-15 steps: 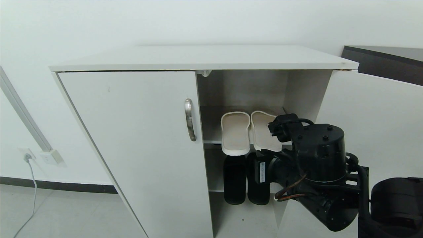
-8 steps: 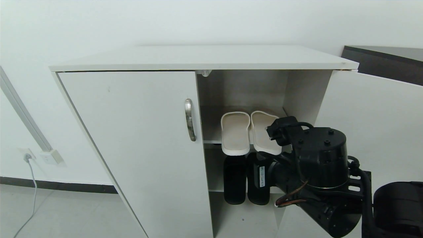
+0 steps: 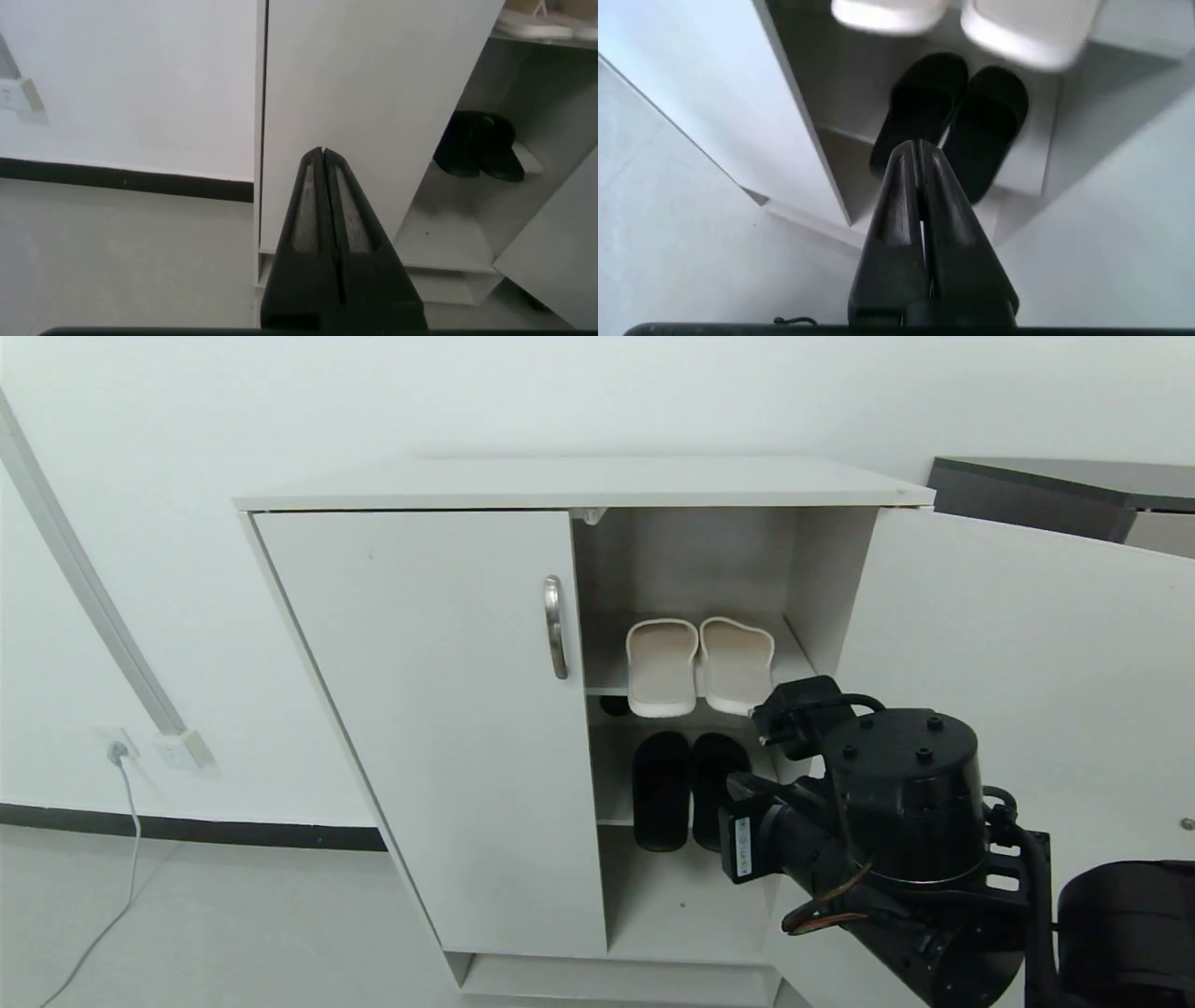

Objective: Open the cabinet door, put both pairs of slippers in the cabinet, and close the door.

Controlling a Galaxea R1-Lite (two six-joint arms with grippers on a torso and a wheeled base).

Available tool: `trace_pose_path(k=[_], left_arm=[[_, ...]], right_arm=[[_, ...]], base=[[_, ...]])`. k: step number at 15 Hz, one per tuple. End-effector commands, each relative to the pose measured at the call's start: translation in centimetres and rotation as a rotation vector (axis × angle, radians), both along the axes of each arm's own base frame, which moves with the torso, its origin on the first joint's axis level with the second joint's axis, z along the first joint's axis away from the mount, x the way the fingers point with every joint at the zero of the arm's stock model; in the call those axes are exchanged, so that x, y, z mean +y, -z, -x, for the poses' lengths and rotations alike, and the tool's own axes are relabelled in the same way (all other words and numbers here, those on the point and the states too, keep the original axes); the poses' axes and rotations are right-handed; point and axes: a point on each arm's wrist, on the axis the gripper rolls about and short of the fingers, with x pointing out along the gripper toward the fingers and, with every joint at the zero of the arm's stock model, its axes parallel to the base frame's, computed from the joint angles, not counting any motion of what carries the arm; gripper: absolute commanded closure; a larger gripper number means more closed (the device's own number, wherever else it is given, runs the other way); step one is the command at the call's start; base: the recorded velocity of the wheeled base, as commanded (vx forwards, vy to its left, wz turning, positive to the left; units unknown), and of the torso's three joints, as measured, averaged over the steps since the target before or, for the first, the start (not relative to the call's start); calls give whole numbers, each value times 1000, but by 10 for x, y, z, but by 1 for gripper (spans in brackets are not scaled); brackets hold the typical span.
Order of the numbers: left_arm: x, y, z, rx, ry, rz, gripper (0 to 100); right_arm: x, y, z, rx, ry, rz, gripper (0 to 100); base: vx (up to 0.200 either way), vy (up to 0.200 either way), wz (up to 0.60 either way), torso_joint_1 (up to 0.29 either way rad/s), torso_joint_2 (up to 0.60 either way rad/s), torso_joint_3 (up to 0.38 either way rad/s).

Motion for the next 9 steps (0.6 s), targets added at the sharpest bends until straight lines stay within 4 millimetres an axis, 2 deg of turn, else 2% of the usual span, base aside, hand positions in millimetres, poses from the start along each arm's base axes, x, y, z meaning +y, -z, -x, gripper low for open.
trace_pose_path(k=[1,9], left_arm=[[0,0,0,2,0,0,100],[0,0,0,2,0,2,100]], right_arm=[[1,5,-1,11,-2,13,100],[-3,10,-1,16,0,41,100]], base=[[-200,0,0,2,2,-2],[-200,0,0,2,1,4]])
